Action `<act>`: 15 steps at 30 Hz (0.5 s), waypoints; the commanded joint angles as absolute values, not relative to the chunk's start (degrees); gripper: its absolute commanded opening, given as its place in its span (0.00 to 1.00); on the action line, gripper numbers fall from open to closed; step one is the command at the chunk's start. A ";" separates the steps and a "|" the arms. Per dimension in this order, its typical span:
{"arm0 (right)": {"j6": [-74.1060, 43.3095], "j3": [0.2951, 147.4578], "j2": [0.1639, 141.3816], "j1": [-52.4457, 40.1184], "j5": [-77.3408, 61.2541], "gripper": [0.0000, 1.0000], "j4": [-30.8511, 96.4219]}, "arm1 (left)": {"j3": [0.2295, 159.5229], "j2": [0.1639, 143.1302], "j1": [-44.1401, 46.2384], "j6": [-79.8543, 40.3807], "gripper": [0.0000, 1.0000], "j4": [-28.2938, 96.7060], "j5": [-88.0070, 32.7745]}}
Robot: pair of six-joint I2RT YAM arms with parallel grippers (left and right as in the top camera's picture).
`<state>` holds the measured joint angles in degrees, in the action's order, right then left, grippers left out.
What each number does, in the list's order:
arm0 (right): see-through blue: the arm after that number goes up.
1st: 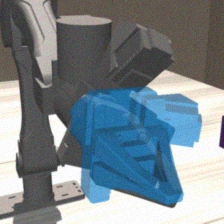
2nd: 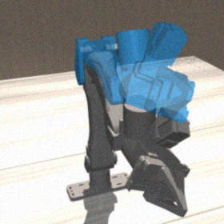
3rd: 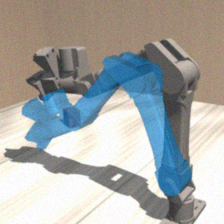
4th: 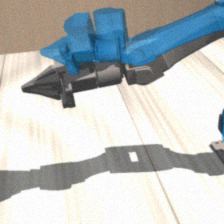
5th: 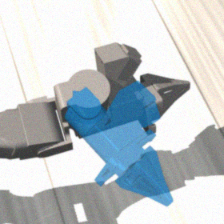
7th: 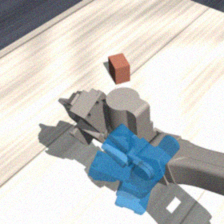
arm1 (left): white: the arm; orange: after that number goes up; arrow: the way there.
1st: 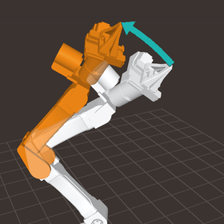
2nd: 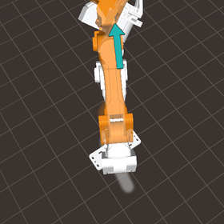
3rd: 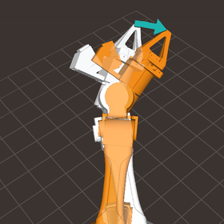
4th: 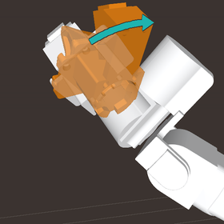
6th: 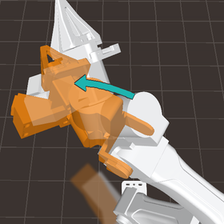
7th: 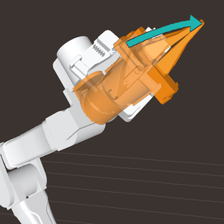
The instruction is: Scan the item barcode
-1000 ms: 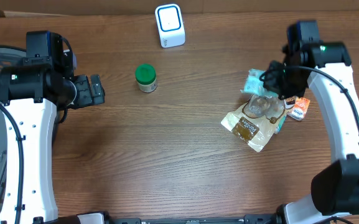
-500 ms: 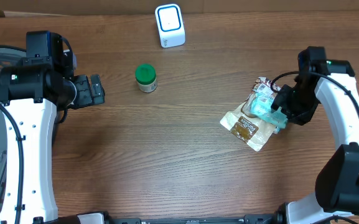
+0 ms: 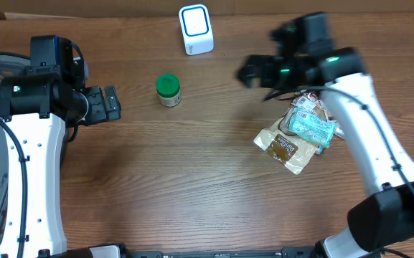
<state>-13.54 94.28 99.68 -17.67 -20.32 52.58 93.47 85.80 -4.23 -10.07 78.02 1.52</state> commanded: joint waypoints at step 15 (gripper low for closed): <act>-16.08 94.39 121.38 -36.53 -4.86 1.00 24.84 | 93.95 85.89 -4.49 -9.65 1.00 77.93 1.02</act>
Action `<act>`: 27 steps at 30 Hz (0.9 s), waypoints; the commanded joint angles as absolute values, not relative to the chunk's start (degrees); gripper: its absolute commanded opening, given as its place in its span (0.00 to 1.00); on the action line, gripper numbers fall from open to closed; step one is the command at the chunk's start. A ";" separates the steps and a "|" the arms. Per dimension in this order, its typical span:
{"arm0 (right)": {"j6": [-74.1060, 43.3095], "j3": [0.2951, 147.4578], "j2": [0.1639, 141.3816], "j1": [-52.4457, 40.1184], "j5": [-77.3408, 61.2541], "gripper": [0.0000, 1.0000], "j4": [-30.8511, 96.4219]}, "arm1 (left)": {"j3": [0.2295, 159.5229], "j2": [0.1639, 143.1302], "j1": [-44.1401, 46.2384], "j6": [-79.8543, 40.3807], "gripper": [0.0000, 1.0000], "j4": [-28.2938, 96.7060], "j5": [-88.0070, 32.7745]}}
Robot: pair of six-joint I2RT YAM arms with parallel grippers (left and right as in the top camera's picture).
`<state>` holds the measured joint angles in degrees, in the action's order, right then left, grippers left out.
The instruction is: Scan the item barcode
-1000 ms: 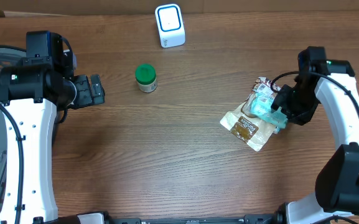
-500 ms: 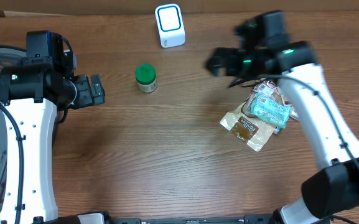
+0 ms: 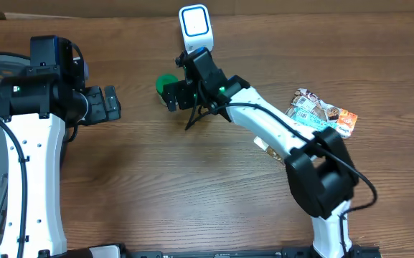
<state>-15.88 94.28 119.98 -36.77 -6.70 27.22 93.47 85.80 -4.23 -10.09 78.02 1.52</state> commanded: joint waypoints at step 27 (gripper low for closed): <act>-4.84 94.39 131.66 -38.68 -5.67 1.00 3.27 | 93.95 85.89 -4.49 -9.63 0.99 77.93 1.02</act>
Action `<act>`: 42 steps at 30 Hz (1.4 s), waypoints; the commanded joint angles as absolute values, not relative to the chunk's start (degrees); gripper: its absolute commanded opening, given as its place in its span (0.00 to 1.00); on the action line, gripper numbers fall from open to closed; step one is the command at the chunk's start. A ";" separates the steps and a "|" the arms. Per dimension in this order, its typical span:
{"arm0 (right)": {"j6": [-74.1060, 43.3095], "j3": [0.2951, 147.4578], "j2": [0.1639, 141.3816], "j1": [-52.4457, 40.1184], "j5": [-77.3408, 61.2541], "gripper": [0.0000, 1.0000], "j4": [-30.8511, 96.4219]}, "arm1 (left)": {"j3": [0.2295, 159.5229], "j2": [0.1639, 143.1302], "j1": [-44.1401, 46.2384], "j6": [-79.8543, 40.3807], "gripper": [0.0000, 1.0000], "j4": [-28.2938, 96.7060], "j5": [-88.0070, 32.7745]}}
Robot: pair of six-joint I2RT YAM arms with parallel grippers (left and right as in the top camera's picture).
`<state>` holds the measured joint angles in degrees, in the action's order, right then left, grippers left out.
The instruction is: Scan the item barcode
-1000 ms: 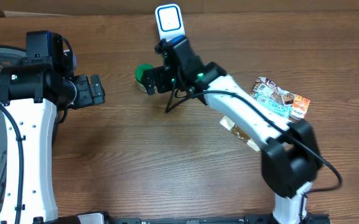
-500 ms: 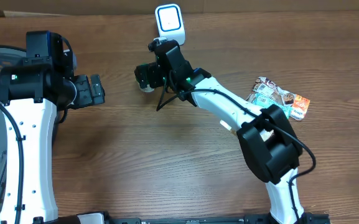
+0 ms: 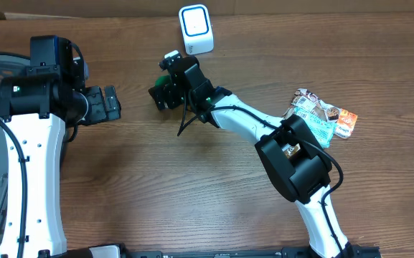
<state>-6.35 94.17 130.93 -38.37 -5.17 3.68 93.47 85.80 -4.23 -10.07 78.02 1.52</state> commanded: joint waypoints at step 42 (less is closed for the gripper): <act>-5.96 94.52 123.48 -38.94 -6.76 0.73 55.46 | 93.95 85.89 -4.49 -9.63 1.00 77.93 1.02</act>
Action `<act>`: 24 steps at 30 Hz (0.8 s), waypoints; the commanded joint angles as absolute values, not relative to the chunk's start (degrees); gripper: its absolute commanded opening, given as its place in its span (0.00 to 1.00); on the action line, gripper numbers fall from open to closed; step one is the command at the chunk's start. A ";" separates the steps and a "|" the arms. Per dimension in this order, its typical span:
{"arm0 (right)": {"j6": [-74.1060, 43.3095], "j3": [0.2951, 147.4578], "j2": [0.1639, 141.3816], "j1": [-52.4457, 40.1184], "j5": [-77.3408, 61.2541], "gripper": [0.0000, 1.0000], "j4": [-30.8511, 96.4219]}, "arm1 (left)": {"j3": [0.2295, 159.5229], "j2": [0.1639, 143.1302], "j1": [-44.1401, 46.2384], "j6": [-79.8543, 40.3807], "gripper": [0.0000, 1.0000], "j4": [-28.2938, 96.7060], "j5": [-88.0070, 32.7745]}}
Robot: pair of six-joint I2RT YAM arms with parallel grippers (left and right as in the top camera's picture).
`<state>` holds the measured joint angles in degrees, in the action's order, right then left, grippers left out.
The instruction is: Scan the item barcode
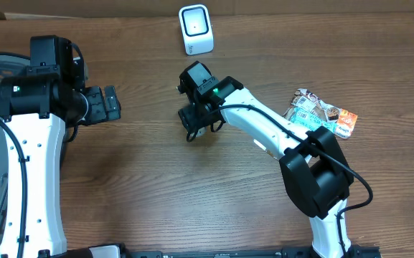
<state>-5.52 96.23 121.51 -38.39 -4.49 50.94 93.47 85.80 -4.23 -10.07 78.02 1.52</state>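
The white scanner (196, 29) with its blue face stands at the back middle of the table. My right gripper (194, 120) points down over the table in front of the scanner. Its wrist covers the green-lidded jar, which shows nowhere on the wood. The gripper appears to be shut on the hidden jar. At the left, my left gripper (110, 104) hangs open with nothing in it, well away from the scanner.
A pile of snack packets (320, 116) lies at the right, partly under the right arm. A grey basket sits at the left edge. The wooden table (156, 186) stretches toward the front.
My right gripper was at the green-lidded jar left of and below the scanner. It is now further right and nearer, and the jar is gone from its spot. The left arm is unchanged.
My right gripper started over the packets at the right, with the jar standing alone. It then reached across to the jar and closed around it. Now it is away from that spot and the jar has left the table with it.
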 commanded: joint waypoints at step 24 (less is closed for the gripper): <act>15.94 117.97 123.42 -39.05 -4.47 1.00 86.48 | 93.95 85.89 -4.49 -9.63 1.00 77.93 1.02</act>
